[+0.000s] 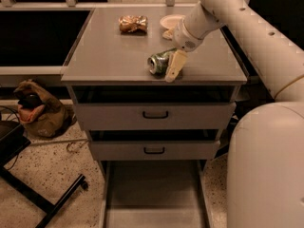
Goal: Place green can into bottom drawer
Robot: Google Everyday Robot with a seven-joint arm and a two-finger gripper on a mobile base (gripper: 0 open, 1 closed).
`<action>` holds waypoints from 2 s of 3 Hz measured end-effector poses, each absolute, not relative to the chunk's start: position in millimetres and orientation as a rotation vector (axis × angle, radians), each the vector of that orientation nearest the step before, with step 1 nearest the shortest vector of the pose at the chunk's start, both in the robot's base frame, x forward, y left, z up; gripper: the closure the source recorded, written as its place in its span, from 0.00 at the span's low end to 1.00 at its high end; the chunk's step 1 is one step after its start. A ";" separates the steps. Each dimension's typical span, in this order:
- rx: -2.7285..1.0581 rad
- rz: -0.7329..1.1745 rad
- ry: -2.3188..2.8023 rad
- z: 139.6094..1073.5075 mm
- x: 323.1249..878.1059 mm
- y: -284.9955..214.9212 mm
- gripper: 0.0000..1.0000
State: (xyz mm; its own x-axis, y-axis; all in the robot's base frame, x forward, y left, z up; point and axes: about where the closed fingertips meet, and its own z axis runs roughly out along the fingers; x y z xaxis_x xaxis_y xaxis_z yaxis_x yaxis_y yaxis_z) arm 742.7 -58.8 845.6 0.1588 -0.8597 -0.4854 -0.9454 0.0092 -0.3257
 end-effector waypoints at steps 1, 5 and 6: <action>-1.883 0.162 1.724 854.3 743.5 -52.5 0.00; -1.885 0.163 1.724 854.0 743.5 -52.0 0.65; -1.876 0.176 1.703 853.8 734.3 -45.9 0.88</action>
Offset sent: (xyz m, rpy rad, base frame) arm 0.0024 0.0088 0.0297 -0.0766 -0.0133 -0.0081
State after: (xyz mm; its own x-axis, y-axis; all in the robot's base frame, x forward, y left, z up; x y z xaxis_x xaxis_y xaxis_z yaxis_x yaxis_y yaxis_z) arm 734.3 -45.9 853.8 0.1710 -0.8645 -0.4727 -0.9428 -0.0042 -0.3334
